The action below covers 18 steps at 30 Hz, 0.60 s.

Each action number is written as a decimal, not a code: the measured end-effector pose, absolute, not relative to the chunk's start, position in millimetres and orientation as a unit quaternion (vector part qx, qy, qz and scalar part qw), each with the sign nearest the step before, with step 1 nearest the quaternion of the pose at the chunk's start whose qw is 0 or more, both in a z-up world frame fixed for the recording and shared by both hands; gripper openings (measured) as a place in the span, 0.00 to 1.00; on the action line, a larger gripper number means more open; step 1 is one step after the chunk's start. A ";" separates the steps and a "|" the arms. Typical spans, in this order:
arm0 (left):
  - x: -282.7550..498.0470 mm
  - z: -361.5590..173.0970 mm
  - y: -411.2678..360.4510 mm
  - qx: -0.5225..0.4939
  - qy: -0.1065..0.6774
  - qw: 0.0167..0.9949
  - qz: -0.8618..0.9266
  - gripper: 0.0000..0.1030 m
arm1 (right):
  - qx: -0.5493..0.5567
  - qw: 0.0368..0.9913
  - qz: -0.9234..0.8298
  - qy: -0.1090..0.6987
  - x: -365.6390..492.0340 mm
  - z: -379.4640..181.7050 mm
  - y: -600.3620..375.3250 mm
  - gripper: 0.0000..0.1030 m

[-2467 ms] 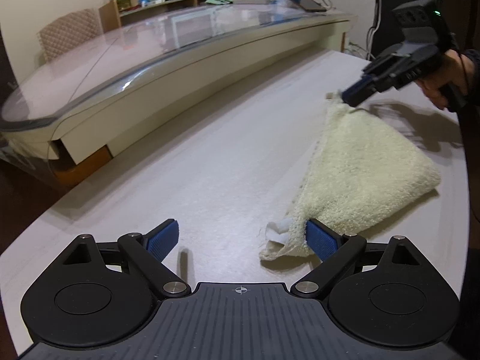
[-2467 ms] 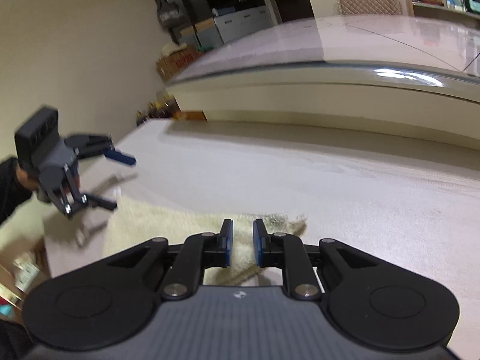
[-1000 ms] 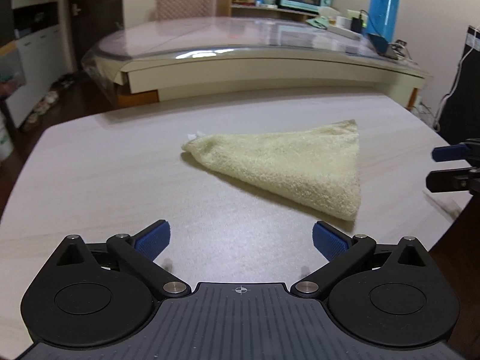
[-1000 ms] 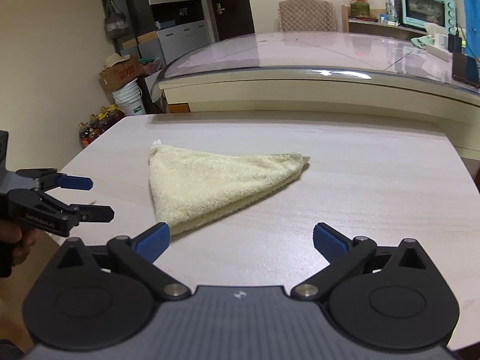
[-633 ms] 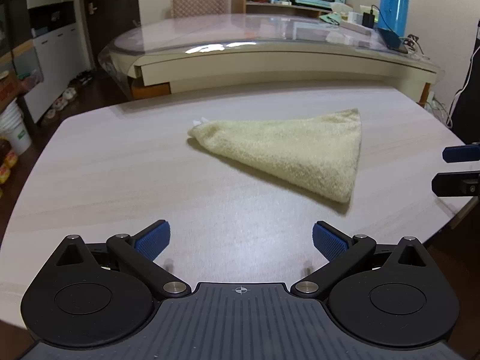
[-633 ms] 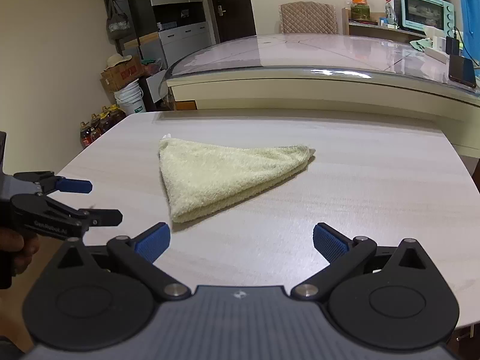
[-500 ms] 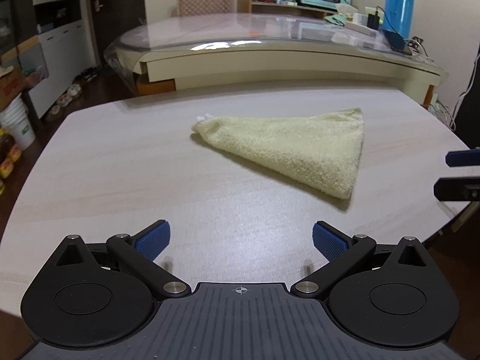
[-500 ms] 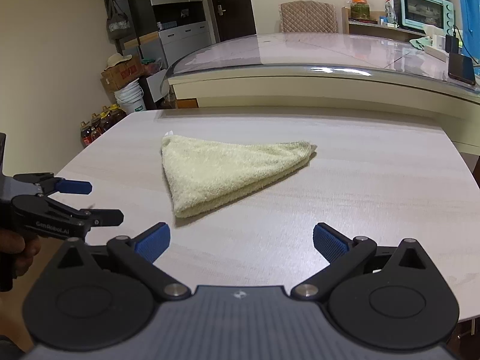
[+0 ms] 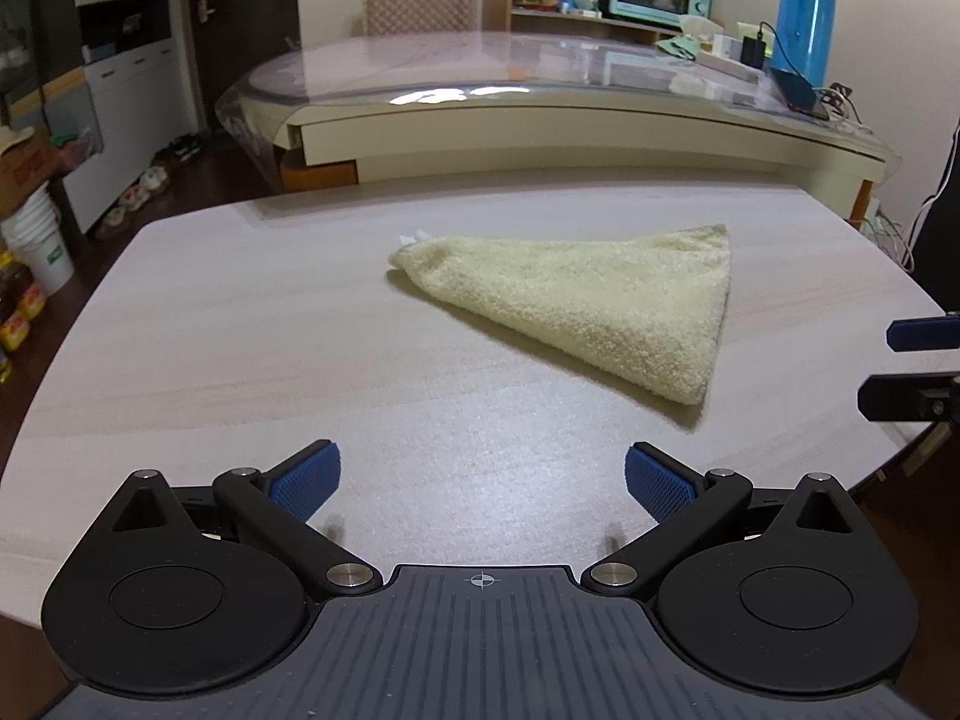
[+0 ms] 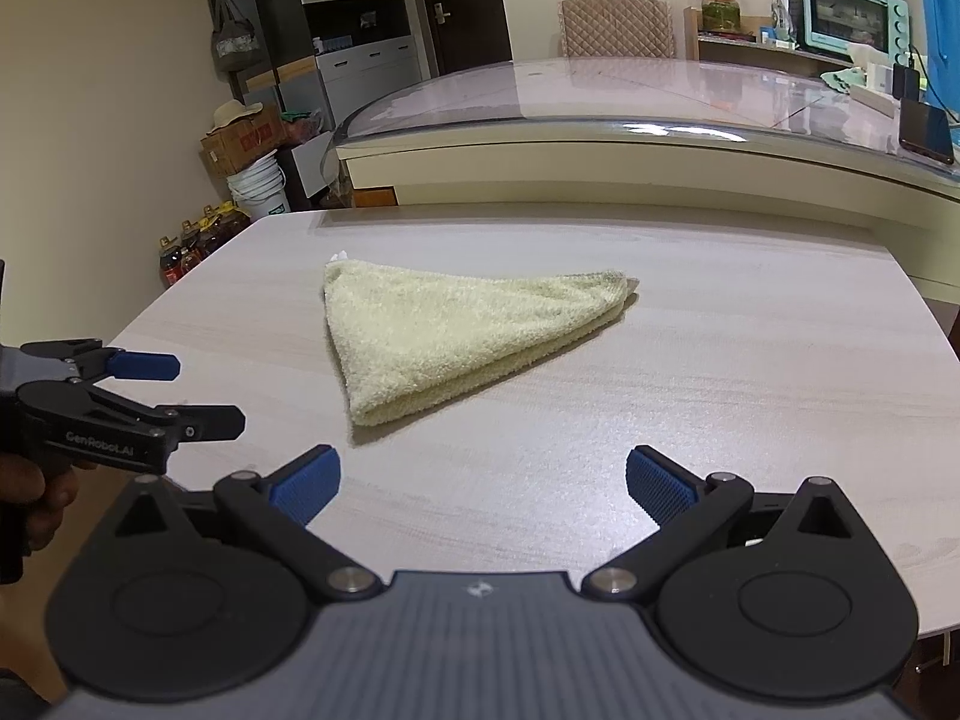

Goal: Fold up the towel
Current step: 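Release the folded tip and withdraw the right gripper from the towel, then grasp a corner of the folded towel with the right gripper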

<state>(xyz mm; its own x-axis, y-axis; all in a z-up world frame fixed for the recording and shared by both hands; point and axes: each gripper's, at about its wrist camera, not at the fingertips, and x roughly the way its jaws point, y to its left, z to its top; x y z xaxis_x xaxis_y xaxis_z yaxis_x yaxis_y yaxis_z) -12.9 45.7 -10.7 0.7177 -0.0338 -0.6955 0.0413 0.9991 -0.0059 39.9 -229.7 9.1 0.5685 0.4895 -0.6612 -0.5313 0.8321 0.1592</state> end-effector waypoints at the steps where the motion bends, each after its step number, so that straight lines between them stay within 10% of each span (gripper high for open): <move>1: -12.6 -10.7 46.2 0.005 0.374 0.927 -0.021 1.00 | -0.028 0.886 0.290 0.362 42.1 10.4 -229.7 1.00; 10: 1.5 0.3 63.1 0.004 0.352 0.936 -0.018 1.00 | -0.028 0.892 0.302 0.335 93.2 23.1 -227.9 0.97; 18: 16.9 0.9 69.9 0.001 0.356 0.934 -0.021 1.00 | -0.032 0.886 0.300 0.352 158.9 5.7 -219.4 0.51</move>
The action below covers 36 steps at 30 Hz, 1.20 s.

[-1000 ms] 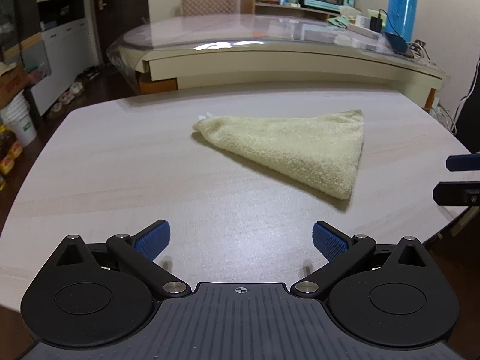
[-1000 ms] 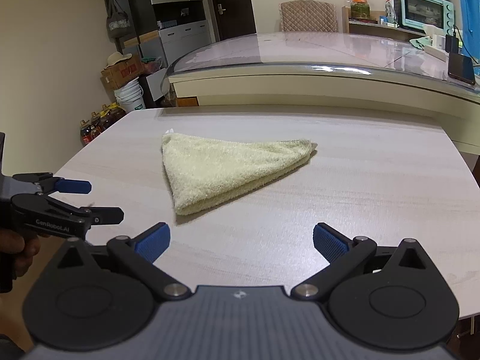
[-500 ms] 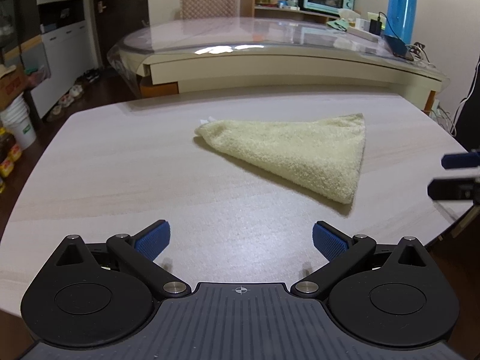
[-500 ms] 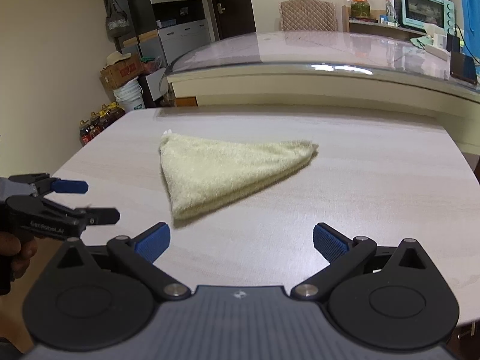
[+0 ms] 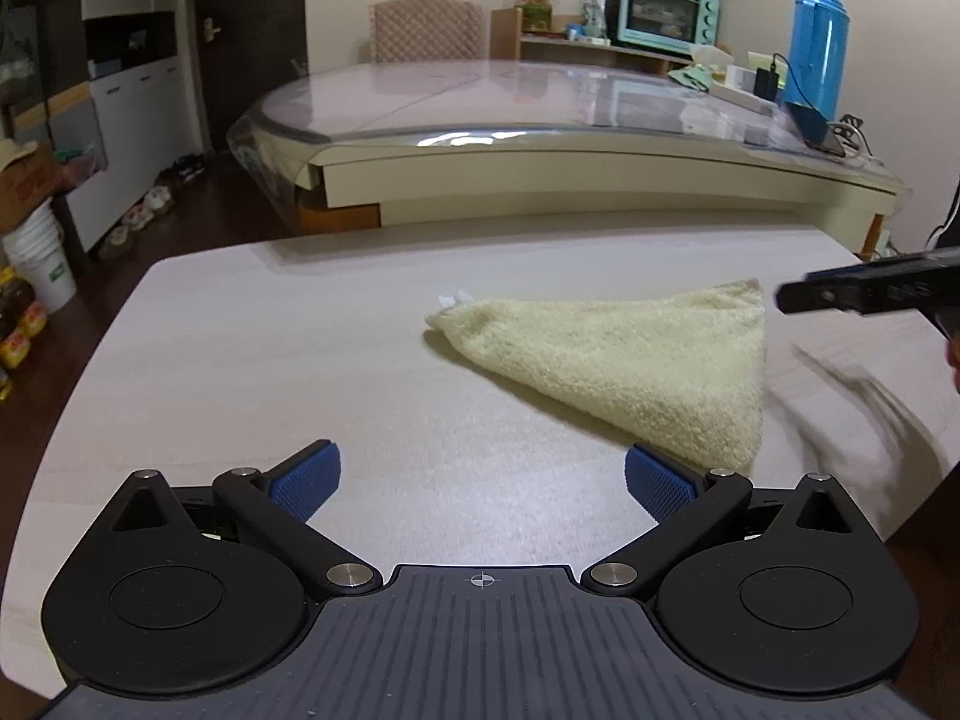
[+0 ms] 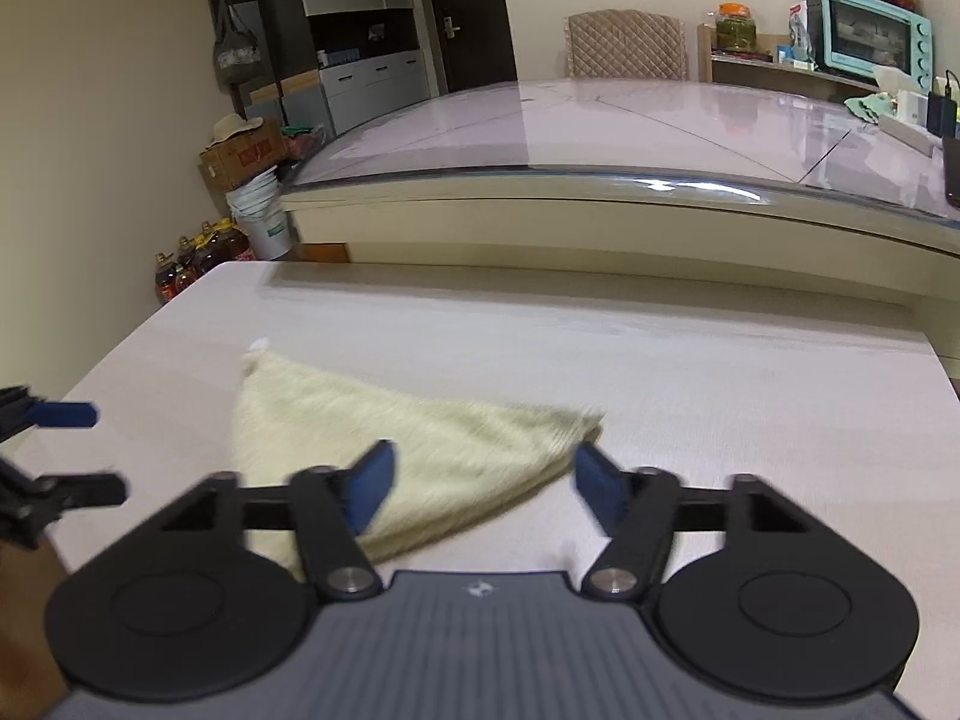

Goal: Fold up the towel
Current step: 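Grasp a corner of the folded towel with the right gripper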

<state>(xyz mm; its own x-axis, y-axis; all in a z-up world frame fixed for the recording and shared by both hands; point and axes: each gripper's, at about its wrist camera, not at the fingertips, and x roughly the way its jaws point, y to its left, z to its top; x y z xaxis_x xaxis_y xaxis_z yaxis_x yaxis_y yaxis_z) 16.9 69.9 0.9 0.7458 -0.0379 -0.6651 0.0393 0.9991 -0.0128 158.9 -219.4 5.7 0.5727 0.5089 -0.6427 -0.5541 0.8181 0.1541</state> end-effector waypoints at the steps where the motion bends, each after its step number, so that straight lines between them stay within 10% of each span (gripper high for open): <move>1: 18.5 0.4 69.9 0.001 0.357 0.934 -0.021 1.00 | -0.033 0.886 0.297 0.355 166.4 2.6 -219.1 0.50; 11: 38.5 -5.7 69.5 0.001 0.369 0.929 -0.024 1.00 | -0.043 0.880 0.296 0.369 198.4 -20.7 -217.3 0.18; 36: 6.6 8.1 56.7 0.061 0.318 0.941 -0.103 1.00 | -0.036 0.884 0.349 0.309 146.0 19.5 -203.9 0.12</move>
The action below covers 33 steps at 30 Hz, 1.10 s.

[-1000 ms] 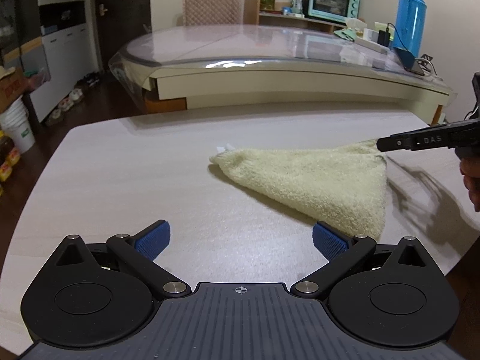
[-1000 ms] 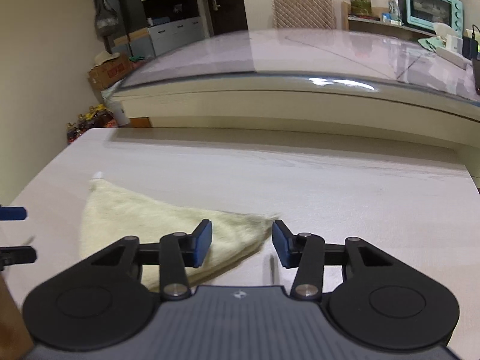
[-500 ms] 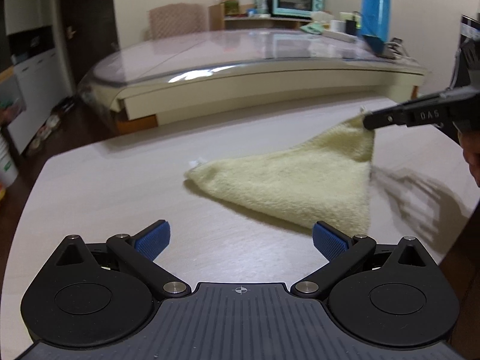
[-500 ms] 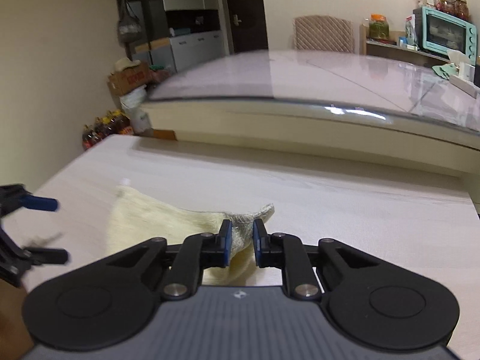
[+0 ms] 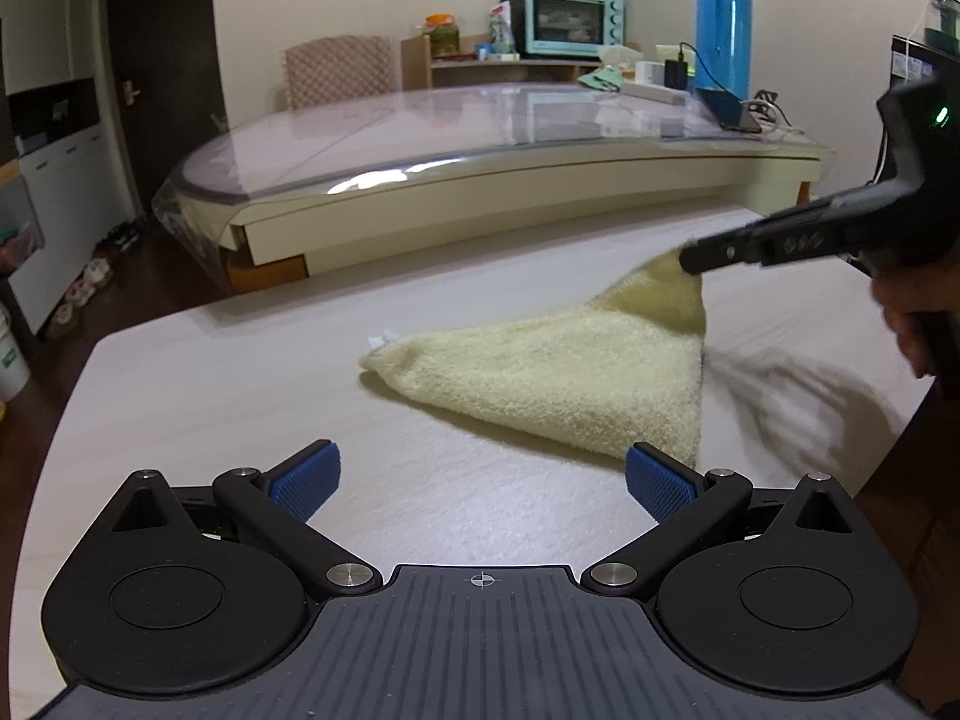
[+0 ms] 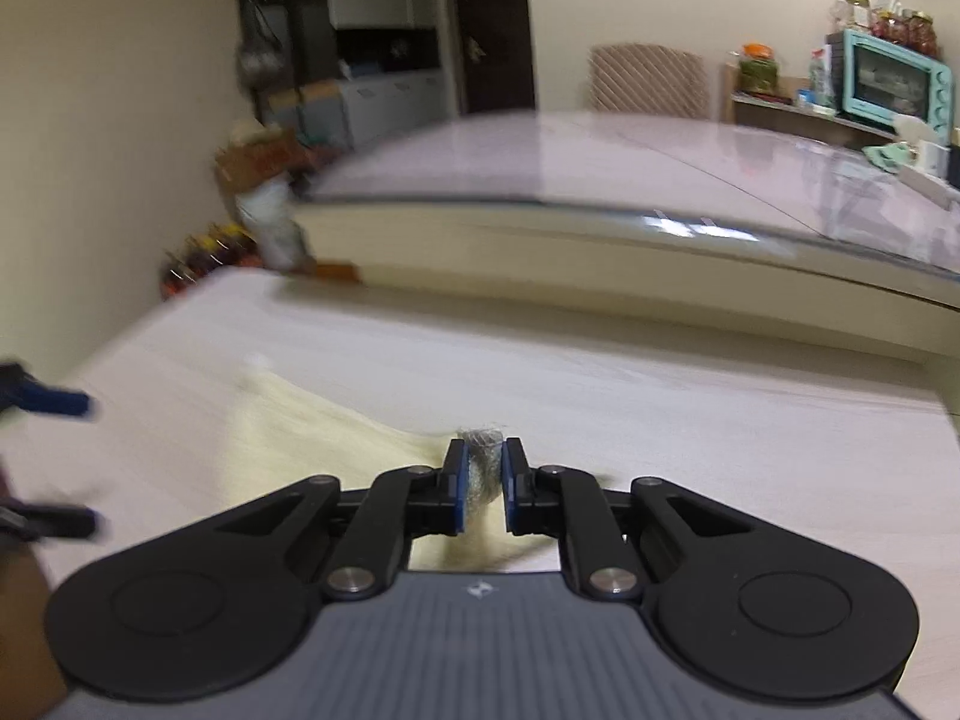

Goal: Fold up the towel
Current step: 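Grasp a corner of the folded towel with the right gripper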

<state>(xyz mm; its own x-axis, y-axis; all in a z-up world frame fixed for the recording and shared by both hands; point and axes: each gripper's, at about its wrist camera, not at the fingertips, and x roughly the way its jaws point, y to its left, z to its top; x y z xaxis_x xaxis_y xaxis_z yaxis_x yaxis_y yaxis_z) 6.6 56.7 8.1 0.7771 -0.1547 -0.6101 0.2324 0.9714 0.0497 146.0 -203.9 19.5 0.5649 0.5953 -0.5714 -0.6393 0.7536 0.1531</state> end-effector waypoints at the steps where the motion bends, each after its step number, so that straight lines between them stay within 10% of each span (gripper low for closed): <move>1: 5.4 9.2 58.5 0.064 0.316 0.941 -0.105 1.00 | -0.023 0.875 0.377 0.303 137.3 28.7 -199.2 0.12; 19: -26.2 18.3 161.7 0.042 0.330 0.941 0.060 1.00 | -0.114 0.691 0.619 0.355 36.0 -7.3 -49.5 0.14; 33: 0.2 4.9 157.4 0.030 0.323 0.945 0.030 1.00 | -0.256 0.758 0.540 0.263 145.6 19.8 -53.9 0.21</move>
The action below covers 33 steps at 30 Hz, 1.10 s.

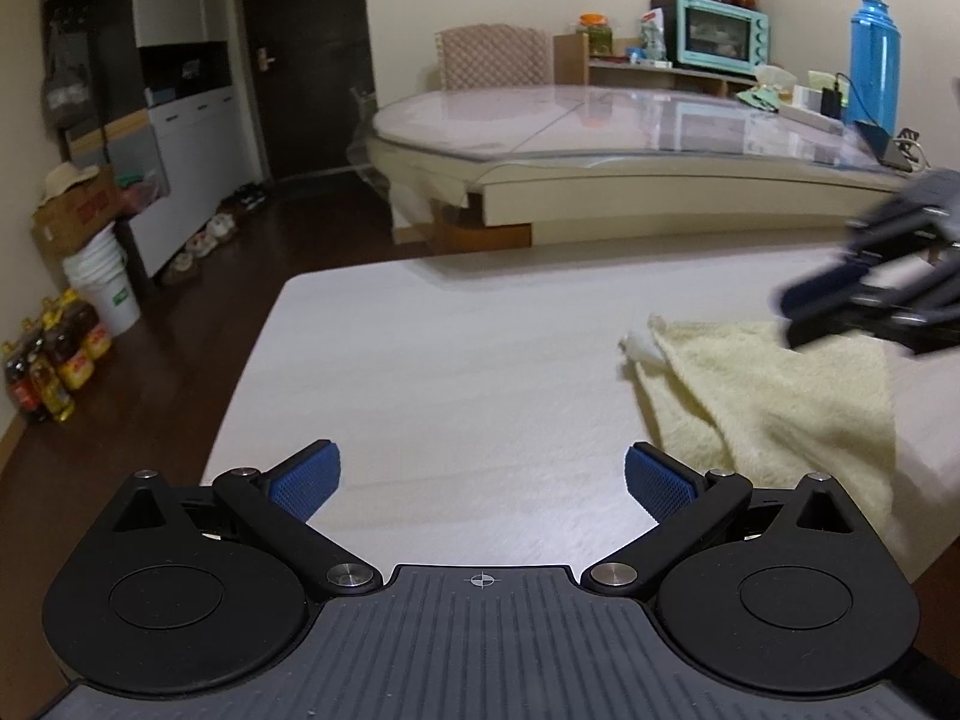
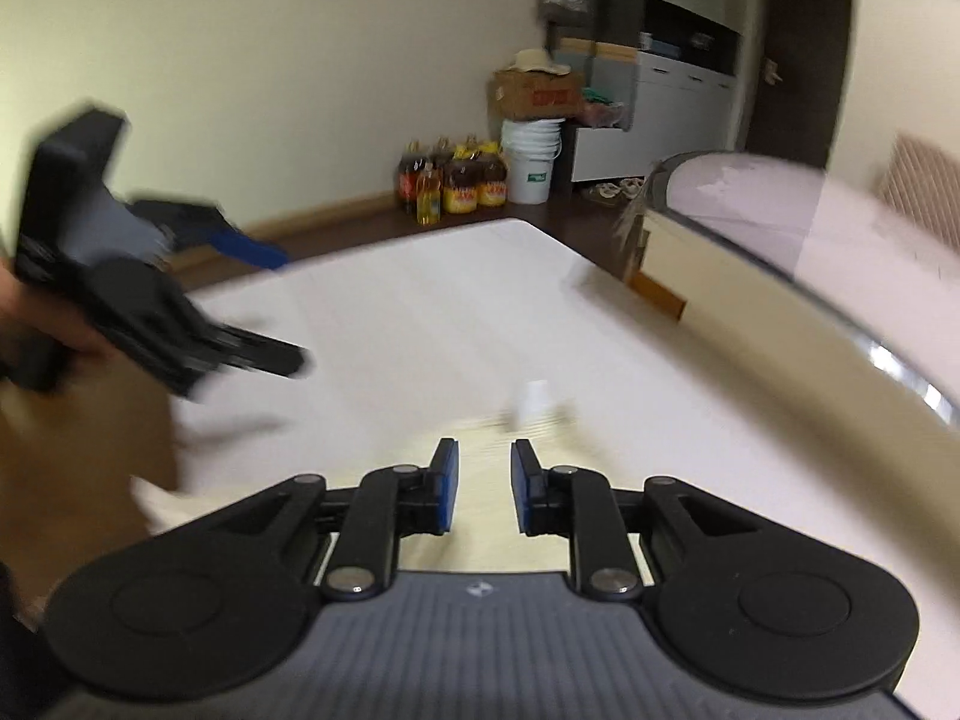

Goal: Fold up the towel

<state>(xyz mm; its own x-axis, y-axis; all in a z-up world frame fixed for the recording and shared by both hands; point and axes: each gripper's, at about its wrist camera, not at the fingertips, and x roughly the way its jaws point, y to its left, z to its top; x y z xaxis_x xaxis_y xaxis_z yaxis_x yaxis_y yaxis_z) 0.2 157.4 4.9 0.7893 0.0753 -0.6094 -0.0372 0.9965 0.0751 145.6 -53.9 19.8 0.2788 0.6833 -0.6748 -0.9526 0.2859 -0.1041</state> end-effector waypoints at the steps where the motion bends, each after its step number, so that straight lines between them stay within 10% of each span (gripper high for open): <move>1: 2.3 4.4 155.8 0.031 0.323 0.945 0.027 1.00 | -0.270 0.750 0.545 0.258 148.7 16.5 -48.2 0.21; 16: 26.5 -7.0 161.6 0.015 0.345 0.938 0.033 1.00 | -0.384 0.625 0.634 0.245 189.7 -18.1 -1.2 0.34; 22: 33.7 -9.8 161.0 0.013 0.350 0.936 0.035 1.00 | -0.401 0.596 0.651 0.244 187.5 -14.2 -0.5 0.07; 33: 9.6 -1.2 157.9 0.048 0.330 0.942 -0.018 1.00 | -0.343 0.676 0.616 0.213 142.0 47.6 -91.0 0.07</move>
